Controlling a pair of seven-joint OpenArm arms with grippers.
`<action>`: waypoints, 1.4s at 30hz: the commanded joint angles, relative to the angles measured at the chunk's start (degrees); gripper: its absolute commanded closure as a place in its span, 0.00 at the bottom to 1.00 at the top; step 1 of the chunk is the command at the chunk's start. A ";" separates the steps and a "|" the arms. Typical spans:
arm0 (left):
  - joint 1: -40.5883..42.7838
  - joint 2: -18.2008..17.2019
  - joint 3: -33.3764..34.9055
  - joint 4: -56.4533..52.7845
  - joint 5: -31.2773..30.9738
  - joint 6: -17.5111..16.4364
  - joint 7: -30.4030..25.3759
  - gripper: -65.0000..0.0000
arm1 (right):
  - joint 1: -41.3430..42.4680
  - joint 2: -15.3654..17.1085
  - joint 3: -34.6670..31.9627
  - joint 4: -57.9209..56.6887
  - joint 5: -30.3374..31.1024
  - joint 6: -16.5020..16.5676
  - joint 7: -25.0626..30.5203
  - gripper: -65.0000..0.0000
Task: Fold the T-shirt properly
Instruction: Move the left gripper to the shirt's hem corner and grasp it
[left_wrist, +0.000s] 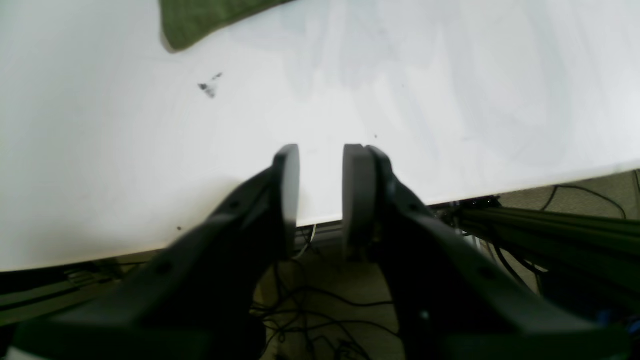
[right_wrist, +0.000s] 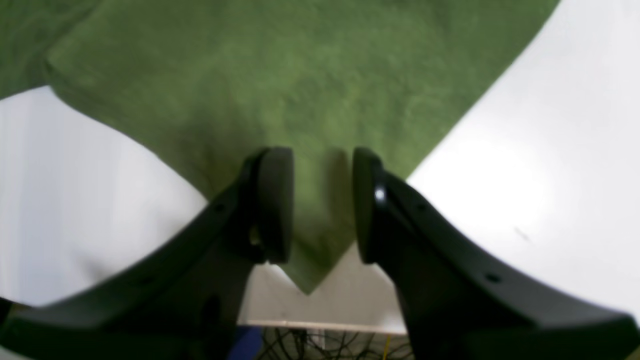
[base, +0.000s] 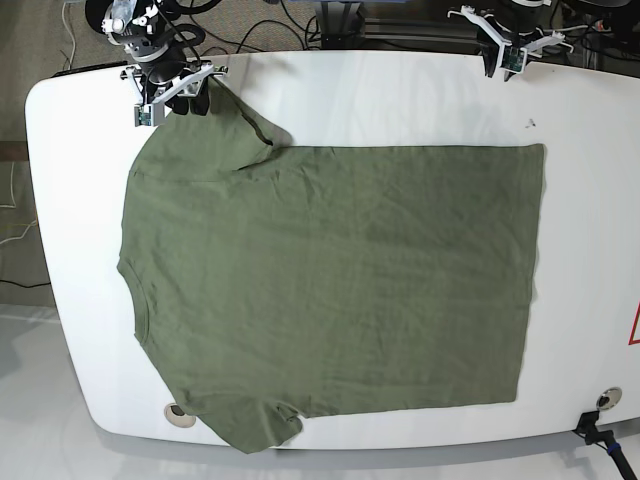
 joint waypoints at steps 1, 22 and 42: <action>0.87 -0.19 -0.21 1.37 -0.05 0.50 -1.51 0.80 | -1.03 0.69 0.34 1.14 0.16 -0.66 1.72 0.70; 0.10 -0.02 0.04 1.85 -0.08 0.53 -2.31 0.79 | -0.14 0.27 0.96 -6.06 -0.13 0.29 3.80 0.93; -4.35 0.39 -13.54 2.41 -10.12 0.41 1.78 0.79 | 0.00 0.26 0.99 -4.49 7.02 -0.41 4.18 1.00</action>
